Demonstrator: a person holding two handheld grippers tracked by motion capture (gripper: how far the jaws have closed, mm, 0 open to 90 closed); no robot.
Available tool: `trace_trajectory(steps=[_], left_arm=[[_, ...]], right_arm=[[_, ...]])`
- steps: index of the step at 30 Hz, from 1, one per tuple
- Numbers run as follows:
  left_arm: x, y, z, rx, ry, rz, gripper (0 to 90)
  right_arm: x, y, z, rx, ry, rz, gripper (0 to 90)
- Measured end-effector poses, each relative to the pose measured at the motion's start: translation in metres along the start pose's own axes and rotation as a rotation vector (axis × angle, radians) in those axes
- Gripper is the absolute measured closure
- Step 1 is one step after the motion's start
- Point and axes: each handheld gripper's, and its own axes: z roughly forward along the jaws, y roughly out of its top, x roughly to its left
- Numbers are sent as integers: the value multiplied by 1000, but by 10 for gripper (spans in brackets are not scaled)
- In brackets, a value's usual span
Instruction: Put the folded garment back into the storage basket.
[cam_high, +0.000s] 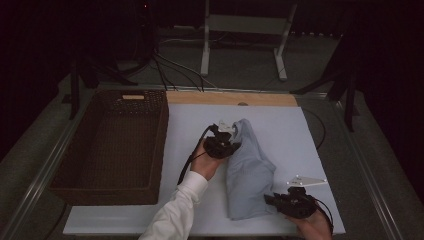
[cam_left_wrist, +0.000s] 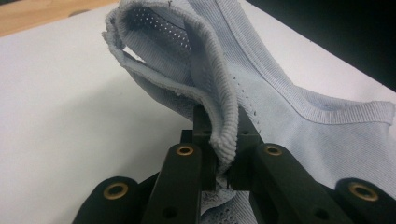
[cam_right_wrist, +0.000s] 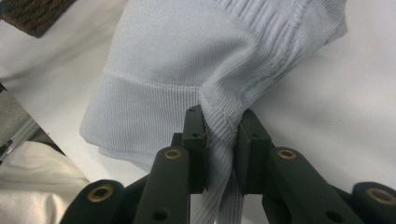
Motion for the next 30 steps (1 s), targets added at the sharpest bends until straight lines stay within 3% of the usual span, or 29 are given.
trace_trajectory(steps=[30], left_arm=[[6,16,-20,-34,11,-1,857]], right_arm=[[2,22,1,-28,14,-7,772]])
